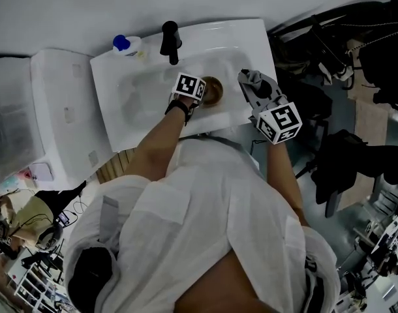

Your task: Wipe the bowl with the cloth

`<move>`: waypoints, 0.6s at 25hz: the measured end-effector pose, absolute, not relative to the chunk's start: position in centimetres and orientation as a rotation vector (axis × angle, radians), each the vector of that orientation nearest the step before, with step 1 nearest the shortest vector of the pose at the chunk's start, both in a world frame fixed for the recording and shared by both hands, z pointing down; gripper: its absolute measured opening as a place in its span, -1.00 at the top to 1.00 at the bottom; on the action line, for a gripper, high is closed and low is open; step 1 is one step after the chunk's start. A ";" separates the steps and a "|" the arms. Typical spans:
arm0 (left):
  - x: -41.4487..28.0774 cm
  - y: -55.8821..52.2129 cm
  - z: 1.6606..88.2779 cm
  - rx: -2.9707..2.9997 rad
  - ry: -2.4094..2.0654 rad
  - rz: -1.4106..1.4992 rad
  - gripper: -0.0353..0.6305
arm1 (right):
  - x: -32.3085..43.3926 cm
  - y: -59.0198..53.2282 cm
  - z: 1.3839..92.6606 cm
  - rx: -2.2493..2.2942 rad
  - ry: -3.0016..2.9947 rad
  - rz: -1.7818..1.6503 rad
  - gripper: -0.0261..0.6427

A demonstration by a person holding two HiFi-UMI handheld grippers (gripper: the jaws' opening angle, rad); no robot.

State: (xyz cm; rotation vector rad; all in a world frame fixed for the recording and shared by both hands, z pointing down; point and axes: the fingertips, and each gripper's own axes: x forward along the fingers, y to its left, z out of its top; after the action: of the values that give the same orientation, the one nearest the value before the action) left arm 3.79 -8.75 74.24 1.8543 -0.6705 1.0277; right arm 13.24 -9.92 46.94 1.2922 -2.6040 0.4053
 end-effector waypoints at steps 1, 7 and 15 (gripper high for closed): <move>3.6 -8.8 73.8 1.876 -0.673 1.029 0.29 | 13.1 -10.1 46.8 1.292 -2.609 0.402 0.75; 1.3 -9.5 69.9 1.989 -0.748 0.960 0.12 | 13.3 -11.2 45.9 1.303 -2.645 0.393 0.75; -5.2 -11.4 57.6 2.171 -0.911 0.234 0.39 | 13.3 -11.8 43.2 1.302 -2.735 0.271 0.75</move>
State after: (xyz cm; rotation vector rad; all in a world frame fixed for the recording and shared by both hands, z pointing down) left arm -5.20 -11.39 57.56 2.1712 -0.9106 0.2344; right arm 13.31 -11.78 43.25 1.3019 -2.7347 0.2712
